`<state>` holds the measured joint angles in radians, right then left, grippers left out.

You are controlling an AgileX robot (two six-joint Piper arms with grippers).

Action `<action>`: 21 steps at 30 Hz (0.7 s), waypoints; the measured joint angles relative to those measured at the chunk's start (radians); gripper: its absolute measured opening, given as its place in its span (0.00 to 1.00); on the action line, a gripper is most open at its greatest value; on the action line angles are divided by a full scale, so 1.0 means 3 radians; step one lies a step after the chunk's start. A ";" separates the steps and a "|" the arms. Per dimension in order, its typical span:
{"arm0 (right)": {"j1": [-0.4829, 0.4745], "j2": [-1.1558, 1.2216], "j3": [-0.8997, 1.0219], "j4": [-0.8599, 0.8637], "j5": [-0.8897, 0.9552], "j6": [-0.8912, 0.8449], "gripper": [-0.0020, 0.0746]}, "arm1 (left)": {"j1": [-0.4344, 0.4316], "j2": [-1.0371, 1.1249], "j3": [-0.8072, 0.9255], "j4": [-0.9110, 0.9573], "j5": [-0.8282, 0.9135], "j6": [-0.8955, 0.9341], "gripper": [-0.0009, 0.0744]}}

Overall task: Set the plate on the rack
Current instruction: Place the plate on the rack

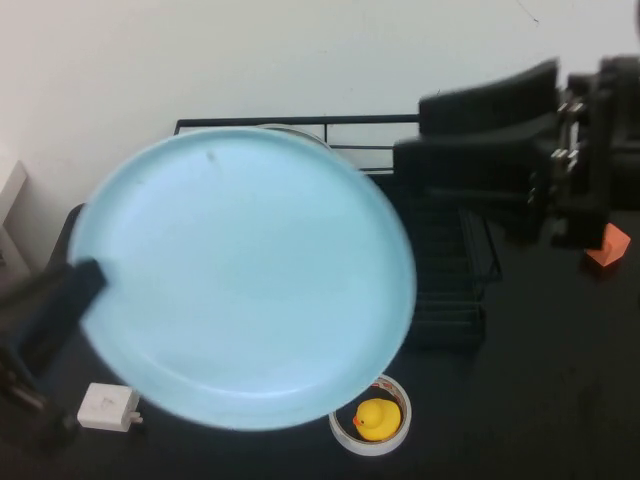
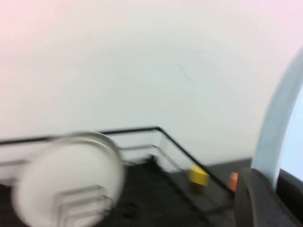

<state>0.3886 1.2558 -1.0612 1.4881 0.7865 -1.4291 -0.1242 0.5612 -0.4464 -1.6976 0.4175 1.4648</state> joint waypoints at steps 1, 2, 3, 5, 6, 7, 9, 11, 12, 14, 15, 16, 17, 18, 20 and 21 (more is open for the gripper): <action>-0.0007 -0.0032 0.0000 0.0042 0.0000 -0.0021 0.66 | 0.0000 0.0000 -0.0020 0.0000 -0.0075 0.0043 0.03; -0.0007 -0.0053 0.0000 0.0065 0.0000 -0.0026 0.66 | 0.0000 0.0000 -0.0046 0.0000 -0.0158 0.0108 0.02; -0.0007 -0.0076 0.0000 0.0111 0.0006 -0.0037 0.66 | 0.0000 0.0000 -0.0076 0.0000 -0.0243 0.0182 0.02; -0.0007 -0.0122 0.0000 0.0196 0.0041 -0.0096 0.66 | 0.0000 0.0000 -0.0122 0.0000 -0.0387 0.0330 0.02; -0.0007 -0.0150 0.0000 0.0248 0.0057 -0.0137 0.66 | 0.0000 0.0000 -0.0154 0.0000 -0.0462 0.0426 0.02; -0.0007 -0.0177 0.0000 0.0305 0.0062 -0.0178 0.66 | 0.0000 0.0000 -0.0190 0.0000 -0.0524 0.0501 0.02; -0.0007 -0.0255 0.0000 0.0439 0.0070 -0.0285 0.66 | 0.0000 0.0000 -0.0279 -0.0007 -0.0653 0.0602 0.02; -0.0007 -0.0333 -0.0008 0.0523 0.0070 -0.0427 0.65 | 0.0000 0.0021 -0.0389 -0.0012 -0.0738 0.0693 0.02; -0.0007 -0.0378 -0.0032 0.0538 0.0070 -0.0496 0.65 | 0.0000 0.0050 -0.0461 -0.0021 -0.0754 0.0753 0.02; -0.0007 -0.0461 -0.0113 0.0546 0.0078 -0.0581 0.62 | 0.0000 0.0134 -0.0599 -0.0024 -0.0754 0.0887 0.02; -0.0007 -0.0494 -0.0170 0.0523 0.0094 -0.0604 0.60 | 0.0000 0.0198 -0.0679 -0.0030 -0.0742 0.0970 0.02; -0.0007 -0.0531 -0.0231 0.0471 0.0119 -0.0619 0.57 | 0.0000 0.0274 -0.0758 -0.0030 -0.0729 0.1061 0.02; -0.0007 -0.0569 -0.0291 0.0402 0.0153 -0.0625 0.52 | 0.0000 0.0359 -0.0837 -0.0030 -0.0700 0.1154 0.02; -0.0007 -0.0603 -0.0337 0.0337 0.0185 -0.0625 0.48 | 0.0000 0.0450 -0.0917 -0.0030 -0.0667 0.1258 0.02; -0.0007 -0.0668 -0.0406 0.0132 0.0255 -0.0625 0.35 | 0.0000 0.0630 -0.1054 -0.0030 -0.0586 0.1504 0.02; -0.0007 -0.0706 -0.0433 0.0014 0.0286 -0.0588 0.27 | 0.0000 0.0733 -0.1127 -0.0030 -0.0528 0.1670 0.02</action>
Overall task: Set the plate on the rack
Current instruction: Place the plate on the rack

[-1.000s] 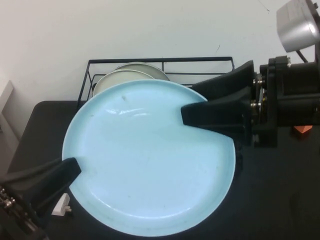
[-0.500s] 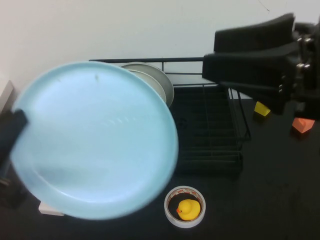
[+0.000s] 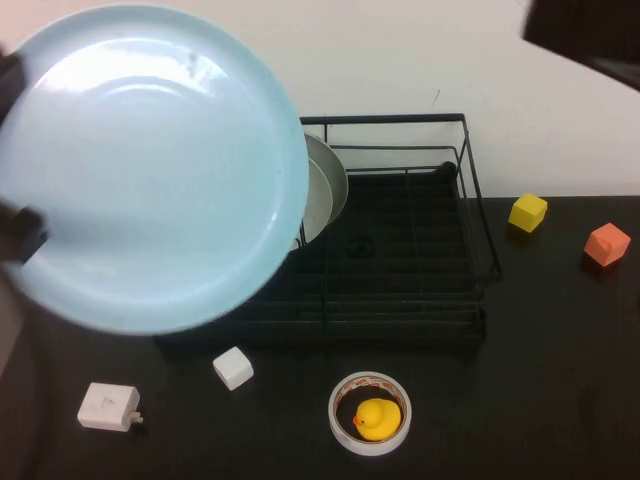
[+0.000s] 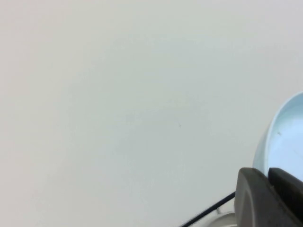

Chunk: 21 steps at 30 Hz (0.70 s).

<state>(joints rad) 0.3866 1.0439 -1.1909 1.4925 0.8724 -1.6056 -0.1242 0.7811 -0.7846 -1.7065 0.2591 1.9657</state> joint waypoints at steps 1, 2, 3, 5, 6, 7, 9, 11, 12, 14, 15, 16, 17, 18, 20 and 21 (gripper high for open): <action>0.0000 -0.0035 -0.0007 -0.0129 0.0023 0.0062 0.19 | 0.0000 0.0104 -0.0074 0.0000 0.0058 0.0175 0.02; 0.0000 -0.0068 -0.0012 -0.0286 0.0043 0.0171 0.13 | 0.0000 0.0188 -0.0130 0.0000 0.0120 0.0311 0.02; 0.0000 -0.0089 -0.0015 -0.0472 0.0070 0.0302 0.09 | 0.0000 0.0292 -0.0198 0.0000 0.0179 0.0469 0.02; 0.0000 -0.0128 -0.0020 -0.0877 0.0163 0.0562 0.05 | 0.0000 0.0495 -0.0327 0.0007 0.0295 0.0729 0.02; 0.0000 -0.0134 -0.0020 -0.1134 0.0250 0.0723 0.04 | 0.0000 0.0596 -0.0391 0.0007 0.0333 0.0819 0.02; 0.0000 -0.0136 -0.0020 -0.1394 0.0346 0.0892 0.04 | 0.0000 0.0698 -0.0454 0.0007 0.0363 0.0889 0.02; 0.0000 -0.0136 -0.0006 -0.1871 0.0537 0.1237 0.03 | 0.0000 0.0907 -0.0582 0.0007 0.0395 0.1026 0.02; 0.0000 -0.0136 0.0046 -0.2374 0.0734 0.1553 0.03 | 0.0000 0.1095 -0.0690 0.0007 0.0411 0.1179 0.02; 0.0000 -0.0136 0.0077 -0.2592 0.0813 0.1661 0.03 | 0.0000 0.1180 -0.0738 0.0013 0.0419 0.1245 0.02; 0.0000 -0.0136 0.0181 -0.2935 0.0910 0.1878 0.03 | 0.0000 0.1391 -0.0857 0.0018 0.0438 0.1360 0.02; 0.0000 -0.0141 0.0248 -0.3054 0.0924 0.1947 0.03 | 0.0000 0.1476 -0.0904 0.0018 0.0445 0.1405 0.02; 0.0000 -0.0141 0.0305 -0.3128 0.0933 0.1980 0.02 | 0.0000 0.1581 -0.0960 0.0018 0.0453 0.1440 0.02; 0.0000 -0.0141 0.0376 -0.3187 0.0933 0.2007 0.02 | 0.0000 0.1708 -0.1023 0.0018 0.0462 0.1507 0.02; 0.0000 -0.0141 0.0447 -0.3221 0.0919 0.2032 0.02 | 0.0000 0.1793 -0.1064 0.0018 0.0467 0.1581 0.02; 0.0000 -0.0141 0.0583 -0.3254 0.0876 0.2049 0.02 | 0.0000 0.2003 -0.1165 0.0018 0.0485 0.1782 0.02; 0.0000 -0.0141 0.0642 -0.3266 0.0844 0.2057 0.02 | 0.0000 0.2108 -0.1218 0.0018 0.0500 0.1911 0.02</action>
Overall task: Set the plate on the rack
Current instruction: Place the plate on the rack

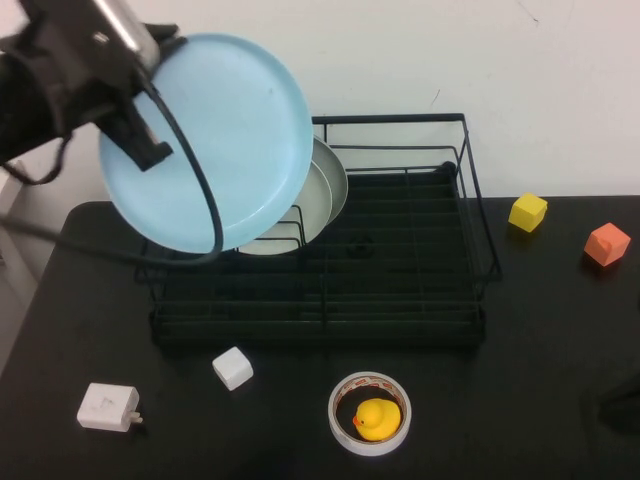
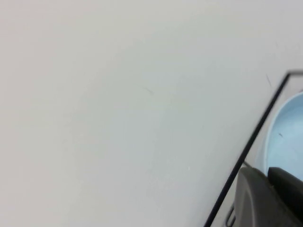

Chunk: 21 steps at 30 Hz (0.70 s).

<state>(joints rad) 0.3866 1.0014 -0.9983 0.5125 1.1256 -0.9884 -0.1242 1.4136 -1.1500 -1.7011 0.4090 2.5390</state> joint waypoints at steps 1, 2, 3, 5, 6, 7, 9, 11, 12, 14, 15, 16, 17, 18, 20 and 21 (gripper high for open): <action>0.0000 0.0000 0.0053 0.0000 -0.0037 0.0000 0.02 | 0.0000 0.0103 -0.0054 0.0000 0.0024 0.0103 0.02; 0.0000 0.0000 0.0100 -0.0005 -0.0072 0.0000 0.02 | 0.0000 0.0203 -0.0108 0.0000 0.0060 0.0244 0.02; 0.0000 0.0000 0.0136 -0.0011 -0.0098 0.0000 0.02 | 0.0000 0.0302 -0.0167 0.0008 0.0092 0.0384 0.02; 0.0000 0.0000 0.0208 -0.0028 -0.0167 0.0000 0.02 | 0.0000 0.0466 -0.0276 0.0015 0.0147 0.0634 0.02; 0.0000 0.0000 0.0228 -0.0034 -0.0185 0.0000 0.02 | 0.0000 0.0553 -0.0339 0.0015 0.0180 0.0768 0.02; 0.0000 0.0000 0.0244 -0.0041 -0.0192 0.0000 0.02 | 0.0000 0.0634 -0.0402 0.0015 0.0219 0.0896 0.02; 0.0000 0.0000 0.0258 -0.0041 -0.0213 0.0000 0.02 | 0.0000 0.0765 -0.0511 0.0015 0.0291 0.1105 0.02; 0.0000 0.0000 0.0266 -0.0041 -0.0217 0.0000 0.02 | 0.0000 0.0885 -0.0615 0.0015 0.0418 0.1332 0.02; 0.0000 0.0000 0.0266 -0.0041 -0.0225 0.0000 0.02 | 0.0000 0.0932 -0.0659 0.0015 0.0475 0.1453 0.02; 0.0000 0.0000 0.0266 -0.0056 -0.0242 0.0000 0.02 | 0.0000 0.0983 -0.0720 0.0019 0.0612 0.1734 0.01; 0.0000 0.0000 0.0266 -0.0070 -0.0249 0.0000 0.02 | -0.0006 0.0989 -0.0732 0.0022 0.0656 0.1818 0.01; 0.0000 0.0000 0.0266 -0.0079 -0.0258 0.0000 0.02 | -0.0006 0.0996 -0.0738 0.0028 0.0713 0.1887 0.01; 0.0000 0.0000 0.0266 -0.0087 -0.0264 0.0000 0.02 | -0.0006 0.0996 -0.0745 0.0028 0.0781 0.1930 0.01; 0.0000 0.0000 0.0266 -0.0102 -0.0273 0.0000 0.02 | -0.0006 0.0996 -0.0752 0.0029 0.0850 0.1948 0.01; 0.0000 0.0000 0.0266 -0.0117 -0.0299 0.0000 0.02 | -0.0006 0.0996 -0.0757 0.0035 0.0932 0.1988 0.01; 0.0000 -0.0002 0.0266 -0.0117 -0.0321 0.0000 0.02 | -0.0012 0.0996 -0.0757 0.0036 0.0947 0.2000 0.01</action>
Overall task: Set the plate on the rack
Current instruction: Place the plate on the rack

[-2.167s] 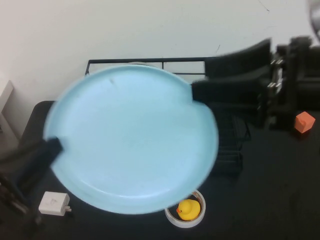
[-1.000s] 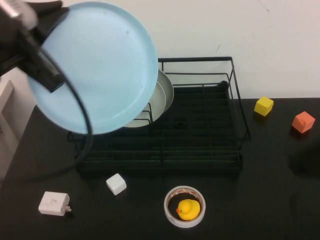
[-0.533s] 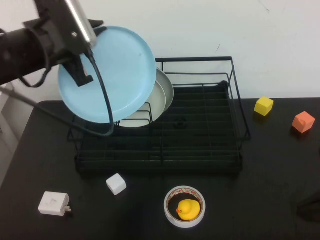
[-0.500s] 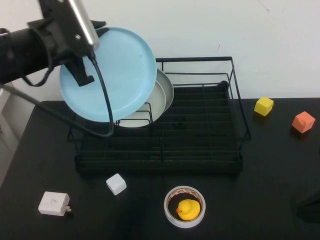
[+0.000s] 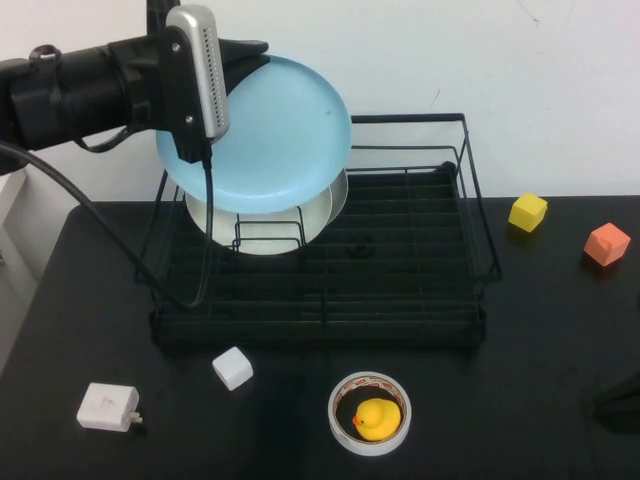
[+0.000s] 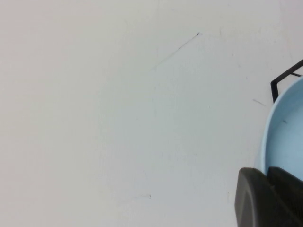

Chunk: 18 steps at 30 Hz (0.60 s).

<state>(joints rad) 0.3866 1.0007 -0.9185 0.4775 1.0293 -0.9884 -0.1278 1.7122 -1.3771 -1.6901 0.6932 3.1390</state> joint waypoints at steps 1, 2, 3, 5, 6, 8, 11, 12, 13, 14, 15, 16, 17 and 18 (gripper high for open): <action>0.0000 0.0000 0.0000 -0.0009 -0.0007 0.0000 0.02 | 0.0000 0.0000 0.0000 0.0000 0.0006 0.0000 0.01; 0.0000 -0.0006 0.0000 -0.0008 -0.0021 0.0000 0.02 | 0.0000 0.0000 0.0000 0.0000 0.0013 0.0000 0.01; 0.0000 -0.0005 0.0000 -0.0015 -0.0035 0.0000 0.02 | 0.0000 0.0015 0.0000 0.0000 0.0012 0.0000 0.01; 0.0000 -0.0005 0.0000 -0.0044 -0.0062 0.0000 0.02 | -0.0005 0.0060 0.0000 0.0000 0.0012 0.0007 0.01; 0.0000 -0.0008 0.0000 -0.0063 -0.0079 0.0000 0.02 | -0.0007 0.0087 0.0000 0.0000 0.0012 0.0007 0.01; 0.0000 -0.0013 0.0000 -0.0074 -0.0121 0.0000 0.02 | -0.0013 0.0168 -0.0022 0.0006 0.0012 0.0007 0.01; 0.0000 -0.0013 0.0000 -0.0087 -0.0158 0.0000 0.02 | -0.0013 0.0283 -0.0080 0.0008 0.0012 0.0007 0.01; 0.0000 -0.0013 0.0000 -0.0095 -0.0161 0.0000 0.02 | -0.0013 0.0316 -0.0089 0.0014 0.0012 0.0007 0.01; 0.0000 -0.0013 0.0000 -0.0095 -0.0161 0.0000 0.02 | -0.0013 0.0351 -0.0115 0.0013 0.0012 0.0007 0.01; 0.0000 -0.0013 0.0000 -0.0095 -0.0161 0.0000 0.02 | -0.0013 0.0384 -0.0145 0.0021 0.0012 0.0007 0.01; 0.0000 -0.0015 0.0000 -0.0095 -0.0161 0.0000 0.02 | -0.0013 0.0409 -0.0175 0.0027 0.0012 0.0007 0.01; 0.0000 -0.0015 0.0000 -0.0095 -0.0161 0.0000 0.02 | -0.0013 0.0428 -0.0210 0.0027 0.0012 0.0013 0.01; 0.0000 -0.0015 0.0000 -0.0095 -0.0161 0.0000 0.02 | -0.0013 0.0465 -0.0271 0.0027 0.0012 0.0013 0.01; 0.0000 -0.0015 0.0000 -0.0095 -0.0161 0.0000 0.02 | -0.0013 0.0487 -0.0314 0.0027 0.0012 0.0013 0.01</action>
<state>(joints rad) 0.3866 0.9961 -0.9185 0.4490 0.9810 -0.9884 -0.1316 1.8583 -1.4714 -1.6821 0.6969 3.1429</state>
